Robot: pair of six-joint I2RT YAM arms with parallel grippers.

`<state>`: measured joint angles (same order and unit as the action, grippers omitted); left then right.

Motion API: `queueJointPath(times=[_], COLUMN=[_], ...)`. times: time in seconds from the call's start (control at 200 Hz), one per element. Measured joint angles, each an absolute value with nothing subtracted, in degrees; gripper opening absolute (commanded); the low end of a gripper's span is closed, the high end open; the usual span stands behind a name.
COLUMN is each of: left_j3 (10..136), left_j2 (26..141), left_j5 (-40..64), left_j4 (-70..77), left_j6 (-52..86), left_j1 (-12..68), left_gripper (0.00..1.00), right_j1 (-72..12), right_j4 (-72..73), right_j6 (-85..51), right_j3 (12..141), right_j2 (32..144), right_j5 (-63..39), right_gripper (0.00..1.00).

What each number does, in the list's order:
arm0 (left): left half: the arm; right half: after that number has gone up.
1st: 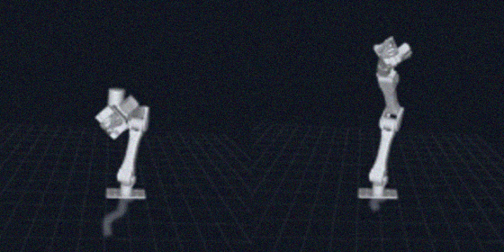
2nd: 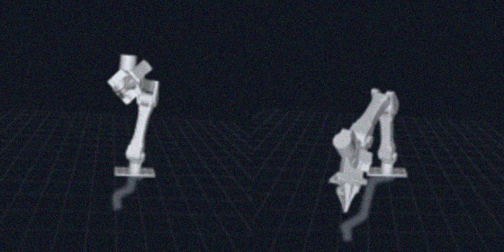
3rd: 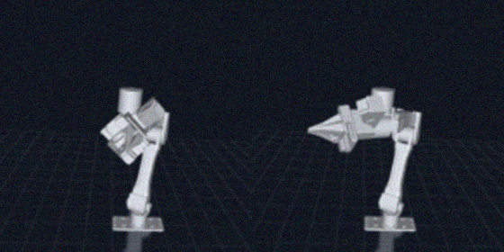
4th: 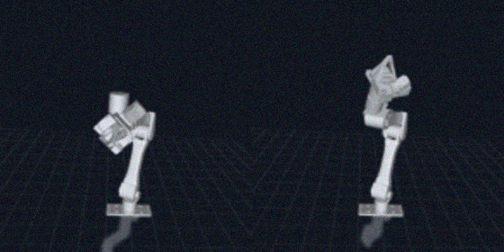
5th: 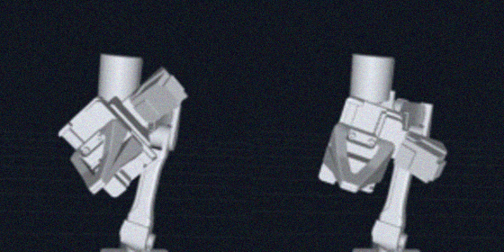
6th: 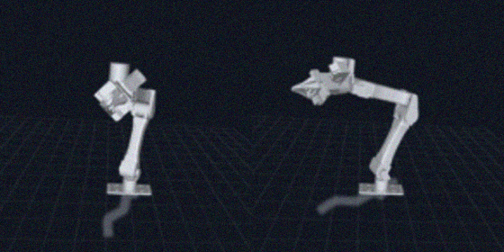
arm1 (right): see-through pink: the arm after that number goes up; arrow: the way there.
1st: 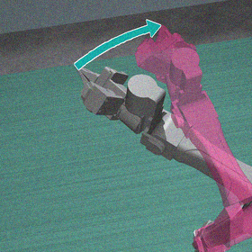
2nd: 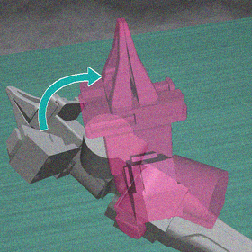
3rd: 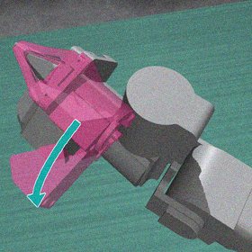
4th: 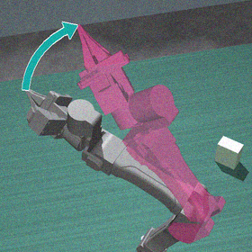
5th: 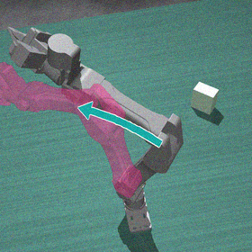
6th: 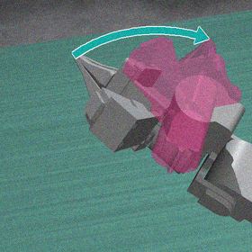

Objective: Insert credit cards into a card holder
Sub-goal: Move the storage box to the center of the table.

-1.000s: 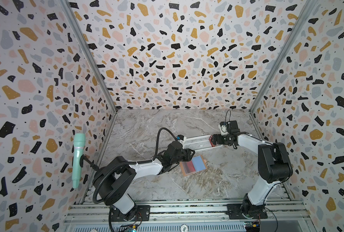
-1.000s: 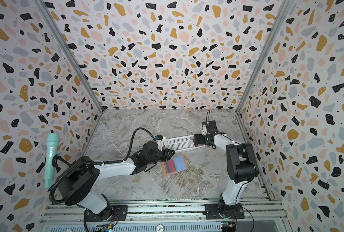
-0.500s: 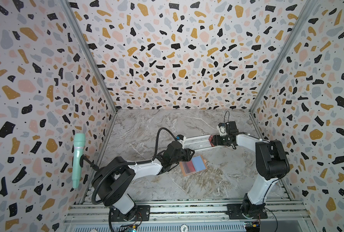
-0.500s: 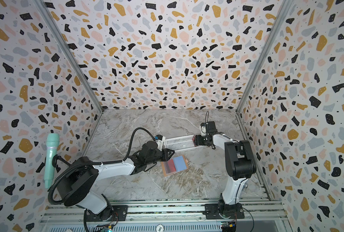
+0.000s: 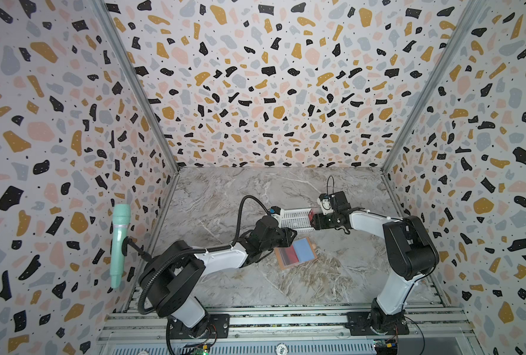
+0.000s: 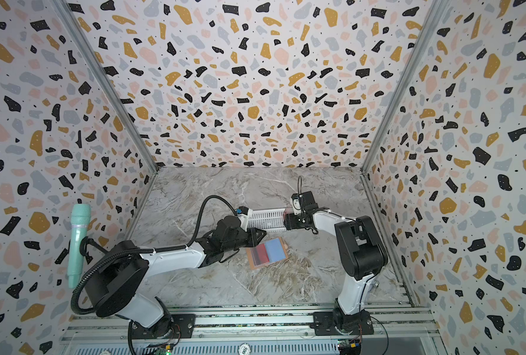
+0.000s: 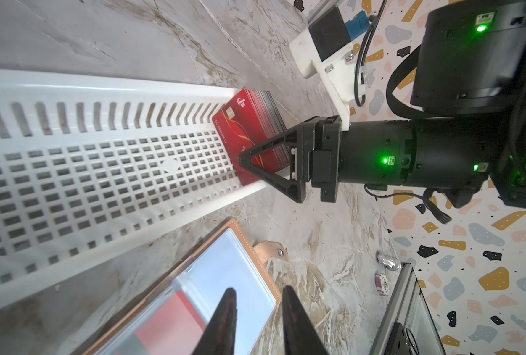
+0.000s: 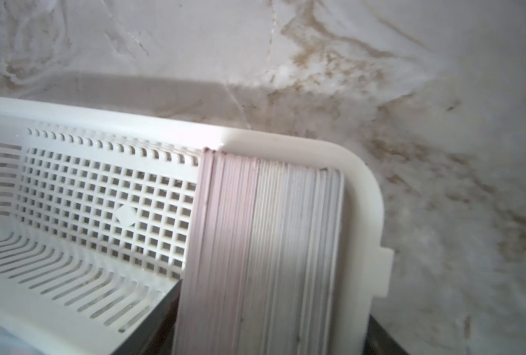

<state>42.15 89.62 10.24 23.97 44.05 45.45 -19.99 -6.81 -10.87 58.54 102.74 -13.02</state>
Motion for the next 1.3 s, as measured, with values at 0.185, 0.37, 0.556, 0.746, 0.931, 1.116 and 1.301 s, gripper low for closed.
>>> queueJointPath(times=[0.185,0.37,0.556,0.746,0.931,1.116,1.301], left_j3=[42.2,42.3,44.0,45.4,46.9,49.8,52.9], left_j2=[89.6,89.6,89.7,90.2,93.7,97.6,100.5], left_j5=[10.2,10.2,10.2,10.2,10.2,10.2,10.2], left_j4=[23.5,22.4,21.1,21.0,20.3,18.1,16.5], left_j6=[44.1,44.1,43.9,43.4,42.7,41.2,39.9], left_j1=[45.5,45.1,44.7,44.4,43.5,42.7,42.1], left_gripper=[0.28,0.28,0.28,0.28,0.28,0.27,0.24], right_j1=[-23.3,-25.3,-27.4,-28.5,-28.8,-28.9,-28.8], right_j4=[-6.7,-6.9,-7.0,-6.8,-6.7,-6.4,-7.2], right_j6=[-12.2,-12.8,-13.0,-12.7,-12.8,-12.8,-12.8], right_j3=[58.5,58.0,57.1,56.4,55.7,55.3,55.3], right_j2=[102.6,101.3,99.5,99.4,98.7,98.2,97.6], right_j5=[-12.0,-10.8,-10.2,-9.3,-8.5,-8.0,-7.2], right_gripper=[0.7,0.7,0.7,0.7,0.7,0.71,0.78])
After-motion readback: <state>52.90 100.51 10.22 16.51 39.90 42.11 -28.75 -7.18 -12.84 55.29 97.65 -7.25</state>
